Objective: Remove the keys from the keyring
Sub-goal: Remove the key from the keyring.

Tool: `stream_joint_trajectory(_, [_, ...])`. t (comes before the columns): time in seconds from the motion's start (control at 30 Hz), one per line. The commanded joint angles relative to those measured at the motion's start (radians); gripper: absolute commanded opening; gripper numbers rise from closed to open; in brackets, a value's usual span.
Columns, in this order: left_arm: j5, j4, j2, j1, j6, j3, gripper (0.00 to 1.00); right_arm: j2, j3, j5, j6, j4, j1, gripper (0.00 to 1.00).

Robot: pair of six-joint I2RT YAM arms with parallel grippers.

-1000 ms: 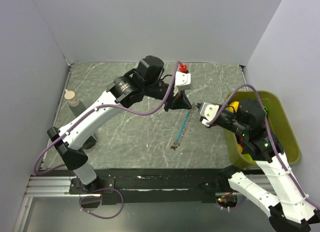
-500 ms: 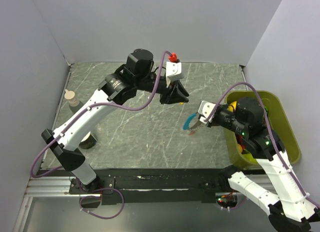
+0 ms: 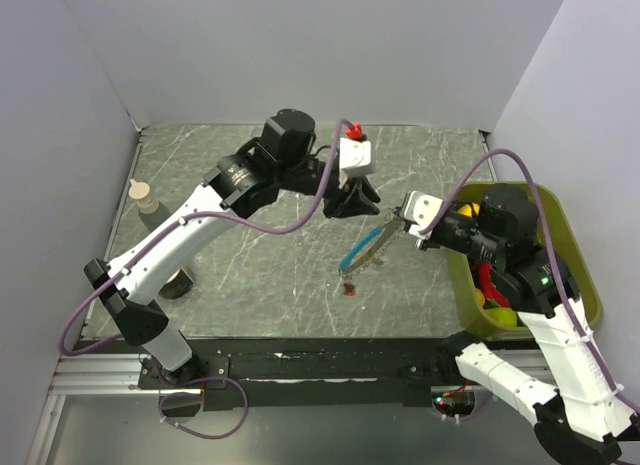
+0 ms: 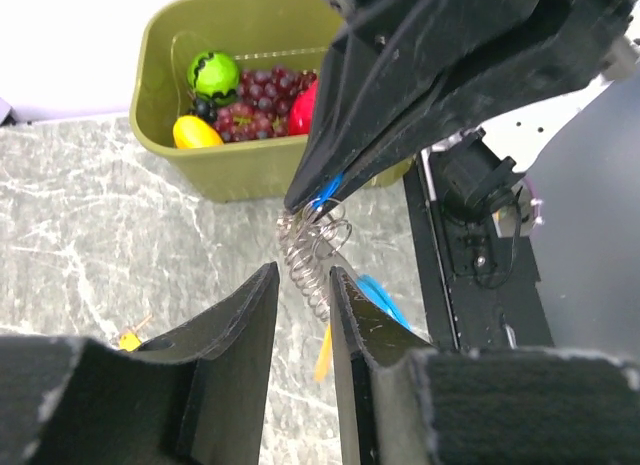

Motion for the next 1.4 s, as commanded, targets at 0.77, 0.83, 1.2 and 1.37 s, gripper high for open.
stream_joint_trajectory(0.77, [-0.193, -0.058, 0.006, -0.153, 0.164, 0.013, 0.25, 0.013, 0.09, -0.173, 0.152, 0.03, -0.08, 0.0])
stream_joint_trajectory(0.83, [-0.199, -0.057, -0.004, -0.153, 0.168, 0.001, 0.25, 0.017, 0.094, -0.184, 0.158, 0.028, -0.087, 0.0])
stream_joint_trajectory(1.2, [-0.207, -0.049, -0.001, -0.153, 0.171, 0.006, 0.29, 0.039, 0.134, -0.263, 0.181, -0.012, -0.105, 0.0])
stream_joint_trajectory(1.37, [-0.219, -0.044, 0.0, -0.153, 0.178, -0.002, 0.28, 0.045, 0.153, -0.314, 0.213, -0.021, -0.127, 0.0])
